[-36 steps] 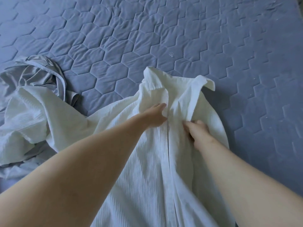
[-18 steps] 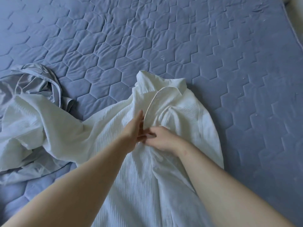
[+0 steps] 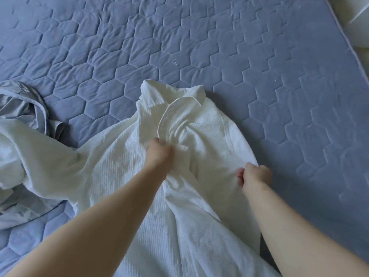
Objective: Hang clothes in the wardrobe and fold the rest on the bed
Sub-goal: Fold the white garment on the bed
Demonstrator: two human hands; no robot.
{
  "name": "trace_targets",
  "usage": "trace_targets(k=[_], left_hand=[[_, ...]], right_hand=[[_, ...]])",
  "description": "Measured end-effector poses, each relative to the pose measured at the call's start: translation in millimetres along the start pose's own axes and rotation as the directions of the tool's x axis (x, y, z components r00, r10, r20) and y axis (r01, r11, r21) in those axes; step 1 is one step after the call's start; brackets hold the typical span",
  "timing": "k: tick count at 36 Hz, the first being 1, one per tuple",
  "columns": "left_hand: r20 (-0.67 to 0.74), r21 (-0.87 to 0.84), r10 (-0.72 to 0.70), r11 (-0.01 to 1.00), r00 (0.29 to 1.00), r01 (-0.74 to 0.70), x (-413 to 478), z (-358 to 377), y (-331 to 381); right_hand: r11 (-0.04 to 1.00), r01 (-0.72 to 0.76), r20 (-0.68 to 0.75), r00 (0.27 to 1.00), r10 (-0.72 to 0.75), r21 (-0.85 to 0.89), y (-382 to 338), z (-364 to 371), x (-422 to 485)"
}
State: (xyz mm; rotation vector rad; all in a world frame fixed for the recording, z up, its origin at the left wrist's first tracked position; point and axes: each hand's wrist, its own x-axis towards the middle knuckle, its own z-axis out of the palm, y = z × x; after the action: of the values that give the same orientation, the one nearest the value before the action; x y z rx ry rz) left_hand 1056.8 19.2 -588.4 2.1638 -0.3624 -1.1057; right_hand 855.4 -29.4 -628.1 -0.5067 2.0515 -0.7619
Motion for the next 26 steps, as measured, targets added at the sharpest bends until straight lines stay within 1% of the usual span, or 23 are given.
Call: trace_targets(k=[1,3,4,6,8,10,11,13,16,18,19,21,22,24,26], left_hand=[[-0.019,0.033,0.032,0.999,0.999,-0.031,-1,0,1],[-0.030,0.028,0.069,0.997,0.997,-0.068,-5,2,2],[-0.024,-0.003,0.068,0.998,0.997,-0.068,-8,5,4],[0.018,-0.085,0.042,0.996,0.999,-0.040,-12,11,6],[0.081,-0.161,0.015,0.987,0.997,-0.002,-17,16,8],[0.117,-0.194,-0.007,0.981,0.993,0.029,-20,20,9],[0.130,-0.203,-0.025,0.978,0.991,0.051,-19,21,9],[0.166,-0.214,-0.081,0.970,0.983,0.116,-18,24,7],[0.183,-0.220,-0.133,0.960,0.974,0.172,-17,31,3],[0.171,-0.229,-0.136,0.958,0.976,0.173,-20,35,-2],[0.162,-0.234,-0.135,0.957,0.977,0.171,-23,38,-5],[0.147,-0.236,-0.142,0.956,0.979,0.174,-29,41,-11],[0.142,-0.234,-0.145,0.956,0.979,0.175,-33,43,-14],[0.136,-0.233,-0.148,0.956,0.980,0.177,-39,48,-20],[0.143,-0.231,-0.166,0.953,0.976,0.196,-48,51,-24]], right_hand=[[0.999,0.028,-0.025,0.999,-0.028,0.038,-8,-3,3],[0.990,0.120,-0.086,0.990,-0.113,0.073,-24,-11,11],[0.983,0.183,-0.119,0.977,-0.178,0.033,-33,-13,17],[0.938,0.323,-0.173,0.924,-0.341,-0.124,-52,-16,26],[0.886,0.409,-0.195,0.871,-0.450,-0.219,-72,-16,32],[0.850,0.457,-0.145,0.852,-0.503,-0.264,-93,-16,33],[0.843,0.460,-0.078,0.864,-0.497,-0.279,-101,-14,34],[0.839,0.461,0.102,0.886,-0.451,-0.289,-106,-12,29],[0.799,0.493,0.324,0.861,-0.393,-0.343,-83,-16,19],[0.733,0.518,0.450,0.834,-0.319,-0.440,-59,-26,11],[0.695,0.541,0.486,0.819,-0.305,-0.474,-47,-33,5],[0.652,0.577,0.496,0.801,-0.335,-0.491,-27,-45,0],[0.640,0.592,0.471,0.797,-0.378,-0.489,-19,-51,-2],[0.549,0.638,0.376,0.767,-0.520,-0.540,-10,-61,-7],[0.482,0.640,0.306,0.738,-0.601,-0.598,-7,-73,-13]])
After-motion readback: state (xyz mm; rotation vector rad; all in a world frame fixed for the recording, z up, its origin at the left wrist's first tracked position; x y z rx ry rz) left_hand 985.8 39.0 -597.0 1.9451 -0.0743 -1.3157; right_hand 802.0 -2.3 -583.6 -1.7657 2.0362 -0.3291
